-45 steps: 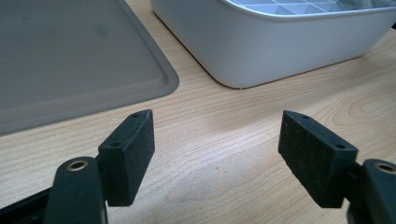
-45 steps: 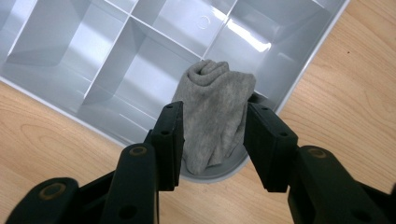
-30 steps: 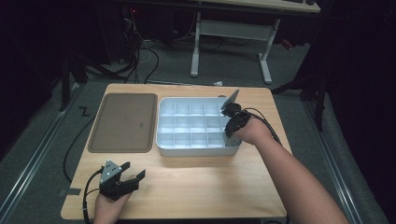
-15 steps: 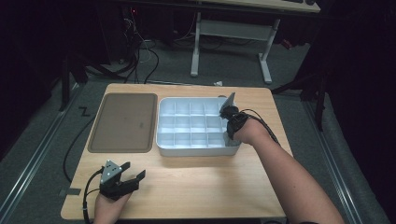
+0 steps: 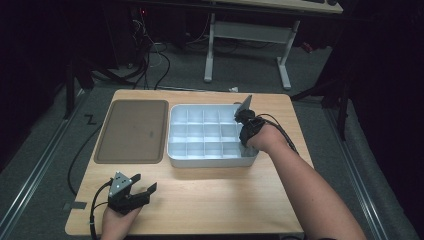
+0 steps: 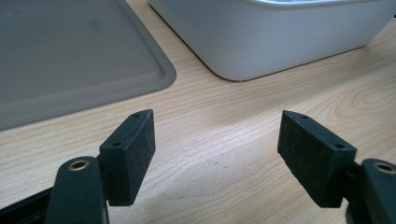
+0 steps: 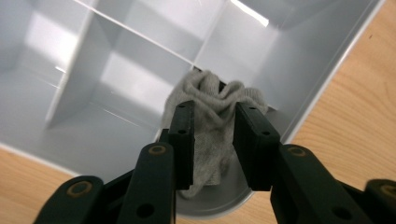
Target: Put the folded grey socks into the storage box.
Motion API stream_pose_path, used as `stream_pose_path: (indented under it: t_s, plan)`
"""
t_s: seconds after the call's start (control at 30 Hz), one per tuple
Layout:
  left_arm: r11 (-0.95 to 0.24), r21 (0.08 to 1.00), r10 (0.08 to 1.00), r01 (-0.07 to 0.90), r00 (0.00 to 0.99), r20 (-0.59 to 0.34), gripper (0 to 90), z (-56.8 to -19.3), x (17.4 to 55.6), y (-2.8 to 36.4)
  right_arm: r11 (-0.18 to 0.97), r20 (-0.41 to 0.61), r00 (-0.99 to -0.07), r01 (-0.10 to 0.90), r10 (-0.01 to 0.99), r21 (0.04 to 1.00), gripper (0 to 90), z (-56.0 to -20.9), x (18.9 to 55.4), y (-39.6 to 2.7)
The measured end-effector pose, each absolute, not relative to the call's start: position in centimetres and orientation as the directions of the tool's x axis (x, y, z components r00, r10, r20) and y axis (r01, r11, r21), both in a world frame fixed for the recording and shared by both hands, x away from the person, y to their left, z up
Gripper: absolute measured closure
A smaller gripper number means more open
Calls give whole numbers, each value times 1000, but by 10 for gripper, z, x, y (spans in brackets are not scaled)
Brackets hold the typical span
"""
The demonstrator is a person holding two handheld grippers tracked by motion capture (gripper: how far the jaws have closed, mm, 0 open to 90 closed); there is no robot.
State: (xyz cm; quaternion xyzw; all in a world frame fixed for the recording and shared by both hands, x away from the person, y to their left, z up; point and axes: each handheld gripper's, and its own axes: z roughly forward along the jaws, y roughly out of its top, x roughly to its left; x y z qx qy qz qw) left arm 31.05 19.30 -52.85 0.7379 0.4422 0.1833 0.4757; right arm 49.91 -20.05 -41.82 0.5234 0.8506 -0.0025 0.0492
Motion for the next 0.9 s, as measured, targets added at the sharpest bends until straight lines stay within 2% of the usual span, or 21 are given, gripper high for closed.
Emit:
stream_pose_path:
  t_s: [0.17, 0.27, 0.53, 0.9]
  plan:
    - [-156, 863, 825, 480, 544, -154, 283, -529, 311, 193, 455, -94, -451, 890, 887, 20, 818, -429, 498, -201]
    - [-157, 862, 825, 481, 544, -153, 284, -530, 311, 192, 458, -94, -456, 889, 885, 4, 847, -432, 500, -202]
    - [-153, 862, 825, 483, 543, -158, 287, -530, 311, 193, 468, -120, -472, 882, 873, -60, 863, -452, 503, -196]
    - [-154, 862, 823, 483, 545, -158, 289, -529, 311, 193, 459, -121, -467, 884, 876, -90, 869, -463, 509, -195]
